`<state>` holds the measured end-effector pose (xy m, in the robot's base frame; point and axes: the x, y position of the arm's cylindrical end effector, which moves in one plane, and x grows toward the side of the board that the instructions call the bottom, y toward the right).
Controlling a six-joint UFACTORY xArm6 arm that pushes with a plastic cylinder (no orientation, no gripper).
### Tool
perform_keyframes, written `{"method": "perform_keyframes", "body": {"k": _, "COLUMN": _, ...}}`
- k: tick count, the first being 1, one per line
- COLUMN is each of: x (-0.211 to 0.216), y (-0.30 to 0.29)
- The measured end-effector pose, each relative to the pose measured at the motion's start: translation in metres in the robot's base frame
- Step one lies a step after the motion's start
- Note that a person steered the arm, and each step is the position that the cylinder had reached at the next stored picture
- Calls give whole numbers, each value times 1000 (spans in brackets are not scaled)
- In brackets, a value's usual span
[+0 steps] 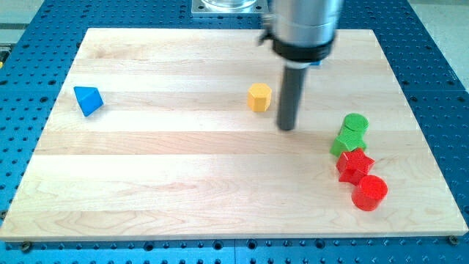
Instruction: Slide the hexagon towards the triangle
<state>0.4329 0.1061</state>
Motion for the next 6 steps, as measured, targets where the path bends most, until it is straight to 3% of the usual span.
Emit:
{"method": "perform_keyframes", "body": {"k": 1, "x": -26, "y": -46}}
{"method": "perform_keyframes", "body": {"k": 2, "x": -22, "y": -95}}
{"method": "perform_keyframes", "body": {"k": 3, "x": -44, "y": -73}}
{"method": "perform_keyframes", "body": {"k": 4, "x": -44, "y": -155}}
{"method": "perform_keyframes", "body": {"k": 6, "x": -61, "y": -161}}
